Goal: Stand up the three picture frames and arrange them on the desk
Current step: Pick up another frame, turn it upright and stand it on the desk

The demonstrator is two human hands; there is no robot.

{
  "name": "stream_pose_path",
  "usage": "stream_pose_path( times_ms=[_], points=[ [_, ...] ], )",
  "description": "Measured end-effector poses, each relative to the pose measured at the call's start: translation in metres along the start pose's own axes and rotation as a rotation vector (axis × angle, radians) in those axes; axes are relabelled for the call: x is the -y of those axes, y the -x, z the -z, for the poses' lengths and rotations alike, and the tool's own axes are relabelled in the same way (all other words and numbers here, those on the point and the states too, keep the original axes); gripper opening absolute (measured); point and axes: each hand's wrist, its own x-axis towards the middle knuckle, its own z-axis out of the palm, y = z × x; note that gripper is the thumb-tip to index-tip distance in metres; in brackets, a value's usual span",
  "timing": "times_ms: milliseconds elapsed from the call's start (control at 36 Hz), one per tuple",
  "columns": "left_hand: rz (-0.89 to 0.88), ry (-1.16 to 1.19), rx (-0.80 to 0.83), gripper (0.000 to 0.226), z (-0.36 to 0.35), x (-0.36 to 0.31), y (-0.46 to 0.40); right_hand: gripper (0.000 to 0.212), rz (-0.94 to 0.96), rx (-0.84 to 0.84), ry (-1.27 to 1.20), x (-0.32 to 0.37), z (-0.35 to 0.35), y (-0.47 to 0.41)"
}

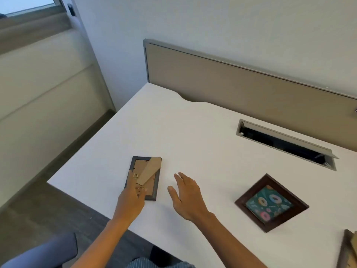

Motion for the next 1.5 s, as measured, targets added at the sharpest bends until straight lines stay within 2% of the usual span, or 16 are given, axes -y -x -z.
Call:
stream_pose_path(
  times_ms=[139,361,500,667,806,917,1139,1250,1389,1500],
  points=[
    [0.089,0.037,-0.057,0.075,0.014,0.029,-0.007,0.066,-0.090,0.107,-0.061,0.025,-0.030,-0.014],
    [0.197,-0.056,0.056,0.085,0.014,0.044,-0.011,0.074,-0.245,0.203,-0.185,0.053,-0.067,-0.028],
    [0.190,-0.134,0.074,0.079,0.010,0.041,-0.012,0.070,-0.295,0.151,-0.258,0.039,-0.102,-0.046],
    [0.166,-0.191,0.072,0.072,0.005,0.030,-0.011,0.057,-0.358,0.043,-0.448,0.063,-0.083,-0.041],
    [0.270,-0.186,0.096,0.075,0.001,0.018,-0.017,0.051,-0.473,0.017,-0.642,0.053,-0.081,-0.043],
    [0.349,-0.069,0.102,0.075,0.005,0.015,-0.020,0.054,-0.478,0.003,-0.711,0.048,-0.078,-0.044],
    [0.252,0.164,0.103,0.071,0.018,0.016,-0.023,0.063,-0.313,-0.052,-0.680,0.034,-0.062,-0.042],
    [0.170,0.147,0.038,0.053,0.027,0.011,-0.025,0.054,-0.188,-0.163,-0.555,0.030,-0.054,-0.048],
    [0.066,0.123,0.021,0.041,0.042,0.005,-0.037,0.044,-0.066,-0.254,-0.406,0.035,-0.035,-0.055],
    [-0.006,0.114,-0.044,0.017,0.065,-0.014,-0.048,0.021,0.028,-0.314,-0.372,0.045,-0.008,-0.057]
  ],
)
